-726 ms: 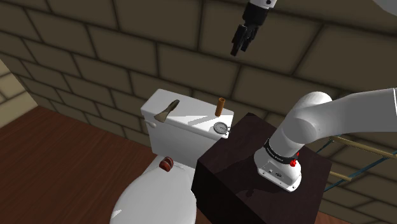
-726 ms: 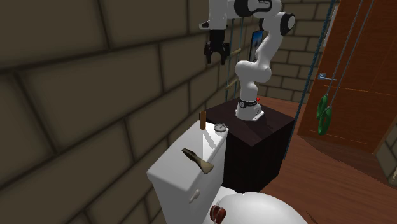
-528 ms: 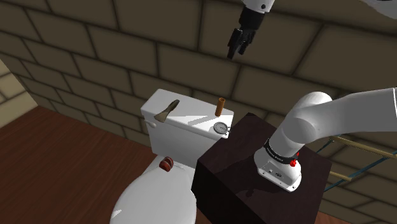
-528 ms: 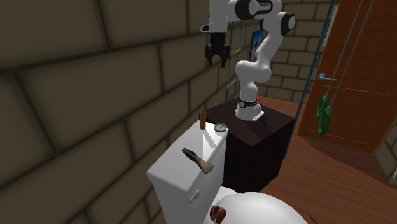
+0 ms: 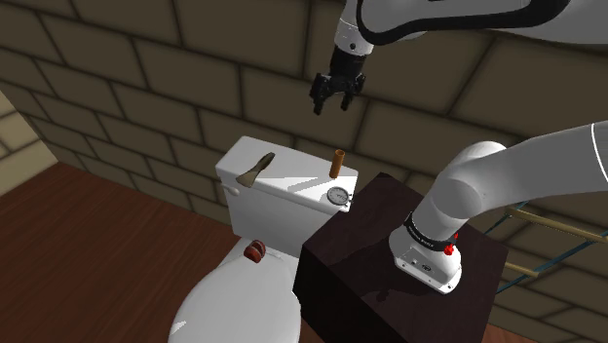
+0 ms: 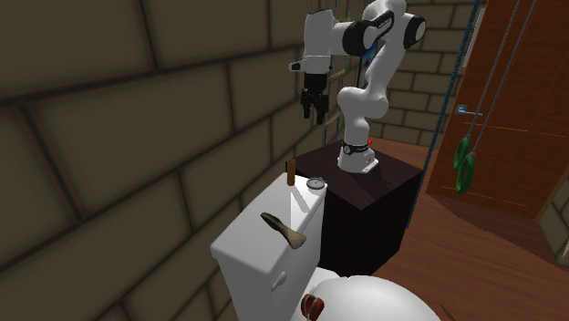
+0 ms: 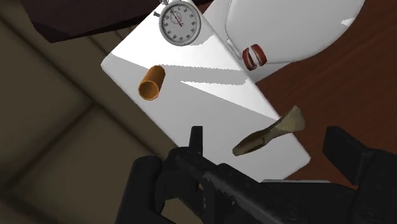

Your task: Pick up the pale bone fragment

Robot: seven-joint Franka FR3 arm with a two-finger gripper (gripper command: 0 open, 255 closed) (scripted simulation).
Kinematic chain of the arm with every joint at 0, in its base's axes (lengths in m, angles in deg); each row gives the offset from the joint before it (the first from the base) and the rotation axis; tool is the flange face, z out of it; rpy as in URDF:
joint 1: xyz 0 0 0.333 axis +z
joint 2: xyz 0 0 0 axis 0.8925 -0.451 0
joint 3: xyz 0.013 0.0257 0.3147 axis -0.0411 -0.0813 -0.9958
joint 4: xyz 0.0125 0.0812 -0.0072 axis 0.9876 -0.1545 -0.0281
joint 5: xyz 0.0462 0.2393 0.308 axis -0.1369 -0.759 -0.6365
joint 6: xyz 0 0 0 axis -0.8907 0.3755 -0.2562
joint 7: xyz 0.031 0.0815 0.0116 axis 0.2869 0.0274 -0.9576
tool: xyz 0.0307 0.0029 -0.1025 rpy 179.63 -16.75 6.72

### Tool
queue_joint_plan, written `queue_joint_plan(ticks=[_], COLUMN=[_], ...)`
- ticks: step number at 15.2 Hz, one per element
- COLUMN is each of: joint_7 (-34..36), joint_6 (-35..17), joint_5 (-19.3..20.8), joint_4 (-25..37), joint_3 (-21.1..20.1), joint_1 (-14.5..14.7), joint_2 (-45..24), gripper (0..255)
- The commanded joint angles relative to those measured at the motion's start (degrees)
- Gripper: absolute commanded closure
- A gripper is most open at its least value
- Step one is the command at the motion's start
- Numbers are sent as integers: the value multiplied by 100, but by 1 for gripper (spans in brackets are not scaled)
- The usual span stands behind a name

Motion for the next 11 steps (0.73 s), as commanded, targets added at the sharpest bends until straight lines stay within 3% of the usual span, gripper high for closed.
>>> queue_joint_plan(ticks=[1,6,11], joint_7=[634,2091,3691], joint_6=[-381,-1221,-1979], joint_5=[-122,-192,139], joint_4=[-5,127,497], joint_3=[-331,-1041,-1657], joint_1=[-73,-352,-710], joint_2=[-362,-1350,-2558], gripper=[0,0,0])
